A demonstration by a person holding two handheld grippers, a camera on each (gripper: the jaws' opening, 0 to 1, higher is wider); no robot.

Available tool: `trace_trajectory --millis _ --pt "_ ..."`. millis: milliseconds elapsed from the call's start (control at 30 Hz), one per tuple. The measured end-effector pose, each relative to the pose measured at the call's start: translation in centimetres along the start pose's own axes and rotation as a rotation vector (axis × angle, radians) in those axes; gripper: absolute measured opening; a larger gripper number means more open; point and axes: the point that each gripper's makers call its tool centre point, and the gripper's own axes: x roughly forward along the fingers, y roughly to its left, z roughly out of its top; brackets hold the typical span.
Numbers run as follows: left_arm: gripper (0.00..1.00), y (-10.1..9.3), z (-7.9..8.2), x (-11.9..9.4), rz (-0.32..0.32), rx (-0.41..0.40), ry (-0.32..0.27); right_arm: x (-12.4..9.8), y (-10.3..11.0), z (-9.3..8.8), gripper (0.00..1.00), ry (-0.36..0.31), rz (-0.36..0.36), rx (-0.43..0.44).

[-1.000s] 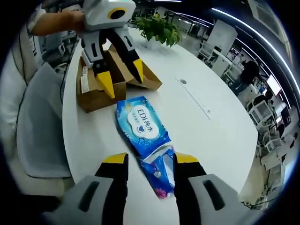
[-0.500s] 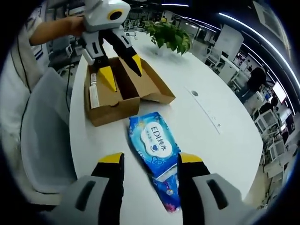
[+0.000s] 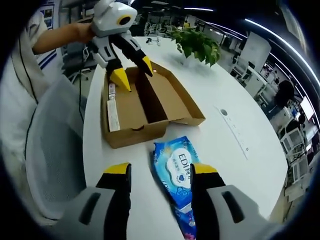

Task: Operate the shoe box by opening the lid, removing the specified soft item, and placing it in the target area until the item is outside and the box remains undamaged.

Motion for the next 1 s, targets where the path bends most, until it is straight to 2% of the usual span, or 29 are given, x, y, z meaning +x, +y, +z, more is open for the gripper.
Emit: trace_trajectory --millis 300,533,1000 --pt "0.44 2.7 -3.1 -3.4 0.088 -0.061 0.011 2.2 1.5 1.8 0.45 -0.022 0.046 -0.023" --pt "0.45 4.6 -5.4 -5.7 0.145 -0.11 0.02 3.9 2.8 2.5 0.45 -0.023 0.098 -0.05" --pt "0.46 6.3 -10.0 -9.1 0.233 -0.176 0.071 7.4 5.4 4.3 0.45 -0.028 0.205 -0.107"
